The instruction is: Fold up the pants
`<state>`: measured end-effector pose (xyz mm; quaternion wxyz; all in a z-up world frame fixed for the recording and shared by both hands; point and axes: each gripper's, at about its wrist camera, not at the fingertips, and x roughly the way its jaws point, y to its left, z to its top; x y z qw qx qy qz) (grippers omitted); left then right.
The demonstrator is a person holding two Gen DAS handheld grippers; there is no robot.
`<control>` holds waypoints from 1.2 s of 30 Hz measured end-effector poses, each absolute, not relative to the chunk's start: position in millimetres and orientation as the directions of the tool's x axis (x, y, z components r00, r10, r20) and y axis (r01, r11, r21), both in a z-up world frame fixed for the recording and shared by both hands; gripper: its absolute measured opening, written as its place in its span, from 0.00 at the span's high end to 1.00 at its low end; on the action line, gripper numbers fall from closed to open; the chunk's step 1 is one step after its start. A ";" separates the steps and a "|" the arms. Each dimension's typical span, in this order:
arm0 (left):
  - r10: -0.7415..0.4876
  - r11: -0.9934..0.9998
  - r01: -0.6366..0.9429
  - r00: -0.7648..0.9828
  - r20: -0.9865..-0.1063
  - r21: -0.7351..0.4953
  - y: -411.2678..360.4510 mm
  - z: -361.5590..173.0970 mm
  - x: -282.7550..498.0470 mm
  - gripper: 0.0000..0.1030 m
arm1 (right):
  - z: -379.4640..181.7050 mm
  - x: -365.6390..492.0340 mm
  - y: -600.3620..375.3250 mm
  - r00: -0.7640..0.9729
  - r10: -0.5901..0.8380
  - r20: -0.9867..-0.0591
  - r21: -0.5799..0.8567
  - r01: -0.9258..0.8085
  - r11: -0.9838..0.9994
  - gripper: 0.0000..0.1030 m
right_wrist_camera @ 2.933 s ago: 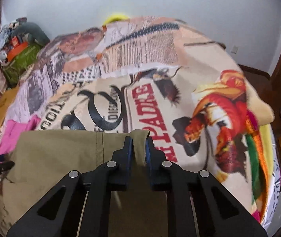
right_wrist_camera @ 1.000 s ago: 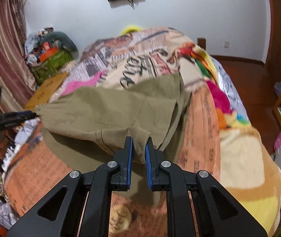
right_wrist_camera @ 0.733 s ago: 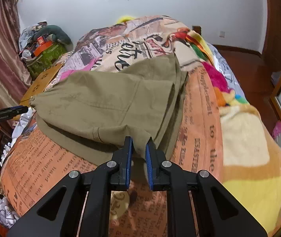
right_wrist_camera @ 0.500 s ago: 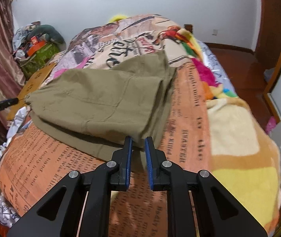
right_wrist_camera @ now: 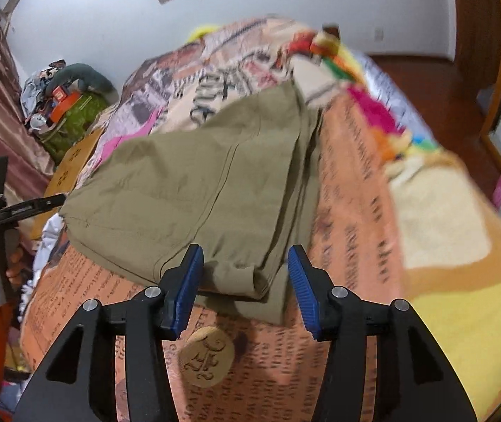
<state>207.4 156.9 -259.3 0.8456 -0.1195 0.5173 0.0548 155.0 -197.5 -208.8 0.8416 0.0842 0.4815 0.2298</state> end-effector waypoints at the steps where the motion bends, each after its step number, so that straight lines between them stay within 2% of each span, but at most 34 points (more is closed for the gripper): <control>1: -0.040 0.964 -0.216 0.452 -0.891 -0.153 156.1 -262.1 208.4 0.18 | -210.8 154.7 -196.8 0.419 0.480 -0.771 0.377 -0.308 0.874 0.61; 3: -0.058 0.961 -0.218 0.447 -0.893 -0.172 156.4 -264.3 209.0 0.18 | -216.0 153.5 -194.3 0.399 0.490 -0.775 0.389 -0.310 0.867 0.70; 4: -0.068 0.958 -0.221 0.445 -0.893 -0.183 157.6 -265.1 209.6 0.19 | -216.7 152.8 -193.8 0.398 0.488 -0.777 0.387 -0.310 0.869 0.71; 5: -0.091 0.952 -0.224 0.440 -0.894 -0.207 159.1 -267.3 210.7 0.21 | -216.6 151.6 -194.0 0.402 0.484 -0.777 0.381 -0.312 0.870 0.73; 7: -0.126 0.945 -0.222 0.431 -0.893 -0.240 160.3 -269.4 211.3 0.28 | -215.3 149.9 -195.5 0.415 0.469 -0.779 0.361 -0.315 0.878 0.83; 9: -0.168 0.937 -0.210 0.427 -0.888 -0.279 159.6 -269.8 210.5 0.37 | -213.7 147.4 -199.3 0.427 0.476 -0.769 0.363 -0.322 0.875 0.85; 10: -0.177 0.937 -0.203 0.427 -0.887 -0.285 158.4 -269.1 209.9 0.45 | -212.0 145.6 -200.1 0.435 0.477 -0.764 0.359 -0.327 0.874 0.86; 17: -0.102 0.971 -0.151 0.442 -0.891 -0.186 137.3 -251.9 199.3 0.54 | -195.4 146.1 -193.3 0.510 0.427 -0.747 0.251 -0.378 0.891 0.90; 21: -0.103 0.976 -0.124 0.455 -0.884 -0.178 128.8 -245.3 188.6 0.55 | -202.1 150.5 -195.8 0.507 0.379 -0.774 0.193 -0.381 0.904 0.91; 30: -0.091 0.980 -0.116 0.453 -0.887 -0.160 118.3 -252.6 173.0 0.54 | -226.1 157.0 -202.8 0.441 0.345 -0.828 0.183 -0.370 0.911 0.91; 36: 0.024 0.990 -0.135 0.490 -0.871 -0.048 122.5 -230.7 169.6 0.36 | -212.6 163.5 -209.5 0.428 0.339 -0.838 0.183 -0.365 0.913 0.85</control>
